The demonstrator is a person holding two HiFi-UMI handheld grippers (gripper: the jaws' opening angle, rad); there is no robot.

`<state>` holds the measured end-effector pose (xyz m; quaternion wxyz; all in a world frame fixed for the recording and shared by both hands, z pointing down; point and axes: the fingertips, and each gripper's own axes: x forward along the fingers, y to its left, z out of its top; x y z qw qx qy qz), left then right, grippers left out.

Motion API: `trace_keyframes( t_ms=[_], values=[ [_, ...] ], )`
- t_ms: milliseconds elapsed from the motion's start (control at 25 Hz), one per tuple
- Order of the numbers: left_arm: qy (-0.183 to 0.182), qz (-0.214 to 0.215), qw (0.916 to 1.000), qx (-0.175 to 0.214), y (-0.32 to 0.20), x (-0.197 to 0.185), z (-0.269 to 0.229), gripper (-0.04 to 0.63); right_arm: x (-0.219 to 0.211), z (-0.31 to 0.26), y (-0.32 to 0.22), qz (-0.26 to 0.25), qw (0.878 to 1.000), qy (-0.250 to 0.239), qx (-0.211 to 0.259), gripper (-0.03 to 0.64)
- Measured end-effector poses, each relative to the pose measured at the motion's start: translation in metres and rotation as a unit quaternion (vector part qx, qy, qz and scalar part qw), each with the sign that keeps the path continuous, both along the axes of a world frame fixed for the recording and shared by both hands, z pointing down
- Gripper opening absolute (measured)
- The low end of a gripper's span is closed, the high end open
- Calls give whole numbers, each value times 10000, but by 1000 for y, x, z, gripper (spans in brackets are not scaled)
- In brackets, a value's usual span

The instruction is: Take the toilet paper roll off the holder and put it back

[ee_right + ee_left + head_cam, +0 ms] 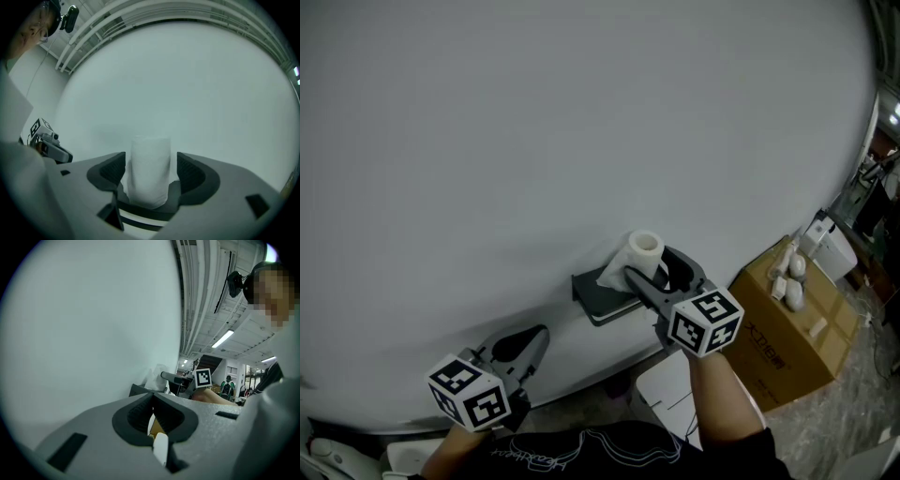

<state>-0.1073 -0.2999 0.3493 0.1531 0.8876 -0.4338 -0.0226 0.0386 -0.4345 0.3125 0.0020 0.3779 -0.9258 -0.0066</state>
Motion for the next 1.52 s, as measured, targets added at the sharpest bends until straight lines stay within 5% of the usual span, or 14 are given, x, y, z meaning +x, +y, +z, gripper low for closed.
trace_keyframes(
  t_ms=[240,480,920,1080,1280,1520],
  values=[
    [25,50,10000,82,10,2,-10,6,15,-21,19,159,9992,-337,147,339],
    [69,186,9997,161,21,7,-19,6,27,-32,57,232,9967,-761,184,154],
    [191,549,9981,221,51,21,-19,6,19,4,129,40,9968,-761,-255,-2],
    [282,583,9977,206,62,23,-16,6,12,20,151,-206,9962,-728,-440,-5],
    [307,651,9972,178,74,29,-11,6,-12,25,191,-1180,9893,-768,-386,-2],
    [316,634,9973,167,81,30,-8,6,-16,39,208,-1357,9893,-434,-315,2]
  ],
)
